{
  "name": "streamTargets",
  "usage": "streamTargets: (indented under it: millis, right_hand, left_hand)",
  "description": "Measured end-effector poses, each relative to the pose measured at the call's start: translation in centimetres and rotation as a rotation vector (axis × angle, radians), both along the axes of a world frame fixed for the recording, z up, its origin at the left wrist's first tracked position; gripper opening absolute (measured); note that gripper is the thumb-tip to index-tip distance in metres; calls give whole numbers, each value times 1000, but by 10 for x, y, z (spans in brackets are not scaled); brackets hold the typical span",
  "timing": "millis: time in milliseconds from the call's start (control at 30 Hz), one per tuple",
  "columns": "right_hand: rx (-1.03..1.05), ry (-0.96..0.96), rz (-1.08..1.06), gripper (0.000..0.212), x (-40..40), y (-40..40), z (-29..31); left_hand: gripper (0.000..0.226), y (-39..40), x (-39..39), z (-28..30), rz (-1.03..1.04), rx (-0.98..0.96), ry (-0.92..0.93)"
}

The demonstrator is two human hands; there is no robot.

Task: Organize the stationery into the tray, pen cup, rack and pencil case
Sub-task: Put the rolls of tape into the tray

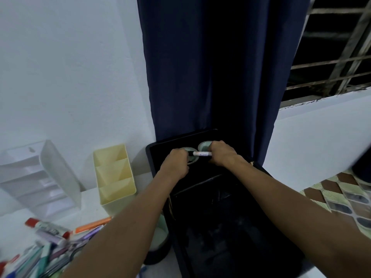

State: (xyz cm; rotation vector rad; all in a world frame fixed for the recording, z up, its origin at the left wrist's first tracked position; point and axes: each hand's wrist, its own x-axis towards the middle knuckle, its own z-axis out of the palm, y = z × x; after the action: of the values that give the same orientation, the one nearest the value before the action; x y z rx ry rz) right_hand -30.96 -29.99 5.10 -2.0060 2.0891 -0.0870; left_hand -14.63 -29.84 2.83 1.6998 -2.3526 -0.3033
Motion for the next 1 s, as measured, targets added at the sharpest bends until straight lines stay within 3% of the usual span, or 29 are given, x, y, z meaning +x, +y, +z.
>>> streamTargets:
  millis: [133, 233, 300, 367, 467, 633, 767, 867, 1000]
  right_hand:
    - [-19, -182, 80, 17, 16, 11, 22]
    - [-23, -300, 285, 19, 54, 32, 48]
    - [-12, -337, 461, 16, 90, 51, 63]
    - [17, -337, 614, 17, 129, 67, 69]
    - [53, -300, 757, 30, 178, 85, 65]
    - [158, -58, 880, 57, 222, 110, 44]
    - [146, 130, 818, 51, 216, 128, 39]
    - [151, 178, 785, 37, 206, 142, 33]
    - [168, 285, 742, 38, 189, 167, 24]
  left_hand:
    - [24, 11, 25, 36, 47, -102, 36]
    - [41, 30, 68, 70, 74, -201, 52]
    - [54, 52, 102, 87, 57, -185, 0]
    - [46, 78, 139, 97, 86, -170, -128]
    - [24, 118, 190, 97, 163, -97, -263]
    - [26, 180, 268, 57, 335, 191, -401]
    - [27, 210, 294, 22, 422, 322, -423]
    - [31, 220, 301, 4, 450, 305, -382]
    - [40, 234, 286, -3, 511, 165, -213]
